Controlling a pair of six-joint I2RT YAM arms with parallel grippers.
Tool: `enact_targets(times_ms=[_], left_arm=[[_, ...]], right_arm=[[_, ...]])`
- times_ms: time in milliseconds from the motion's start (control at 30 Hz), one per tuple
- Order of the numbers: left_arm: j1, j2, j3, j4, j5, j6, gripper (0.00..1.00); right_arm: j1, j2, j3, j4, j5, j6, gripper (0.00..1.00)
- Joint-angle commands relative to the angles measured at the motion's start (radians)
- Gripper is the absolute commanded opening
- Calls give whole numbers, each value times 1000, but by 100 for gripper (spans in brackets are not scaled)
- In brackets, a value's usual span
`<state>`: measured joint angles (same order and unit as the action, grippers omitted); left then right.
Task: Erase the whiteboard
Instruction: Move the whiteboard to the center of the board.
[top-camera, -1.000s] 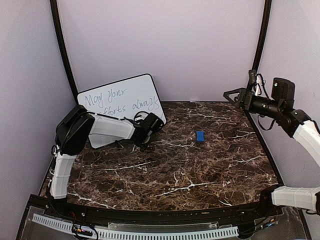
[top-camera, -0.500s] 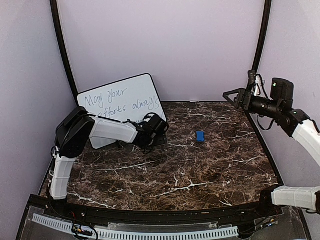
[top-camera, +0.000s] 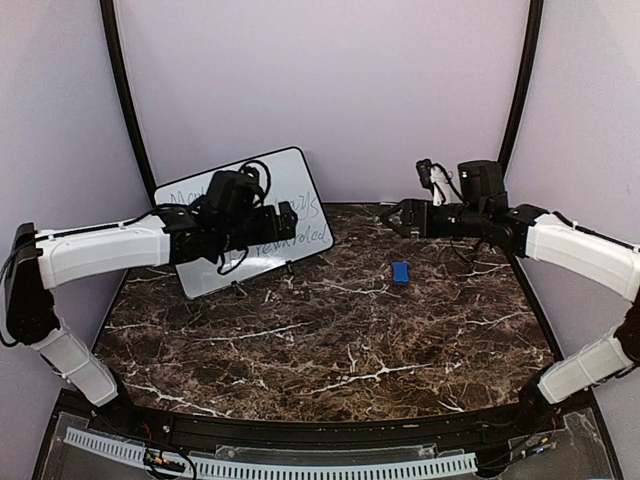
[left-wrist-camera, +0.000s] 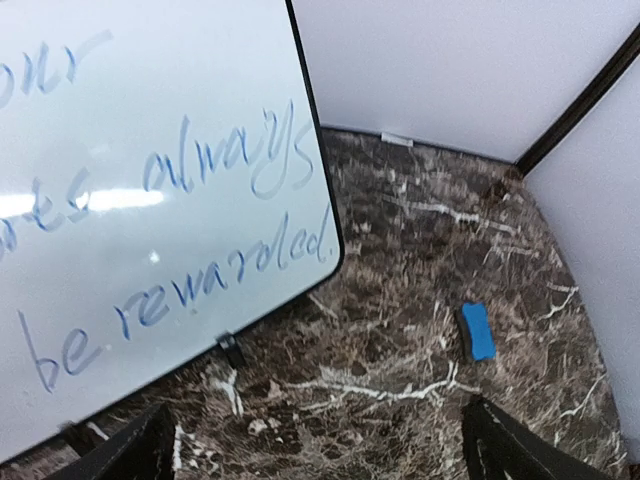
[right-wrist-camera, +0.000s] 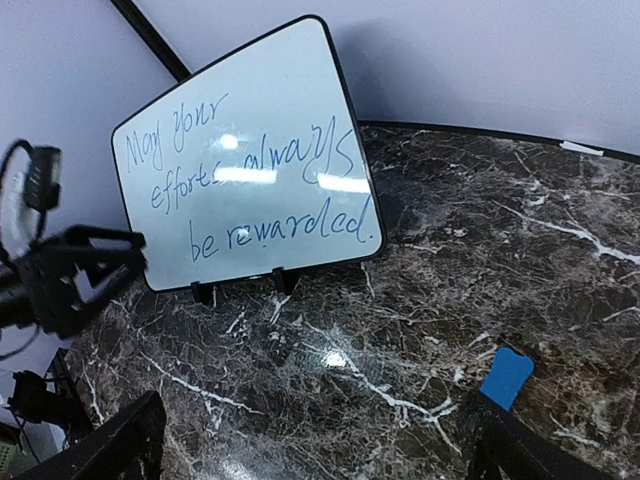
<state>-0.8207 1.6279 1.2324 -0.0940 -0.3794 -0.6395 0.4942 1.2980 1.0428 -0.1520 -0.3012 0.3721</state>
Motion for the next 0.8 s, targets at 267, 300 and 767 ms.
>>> enact_targets(times_ms=[267,300,767], left_arm=[[367,-382,-55,-154,16,229,99],[392,-394,-56,-169,9,226,99],[706,-460,-112,-189,180,204,99]], right_arm=[[345,571,375,106,297,-168,99],[359,616,426,92,320,-172,99],[427,985,795,-16,435,-196,89]])
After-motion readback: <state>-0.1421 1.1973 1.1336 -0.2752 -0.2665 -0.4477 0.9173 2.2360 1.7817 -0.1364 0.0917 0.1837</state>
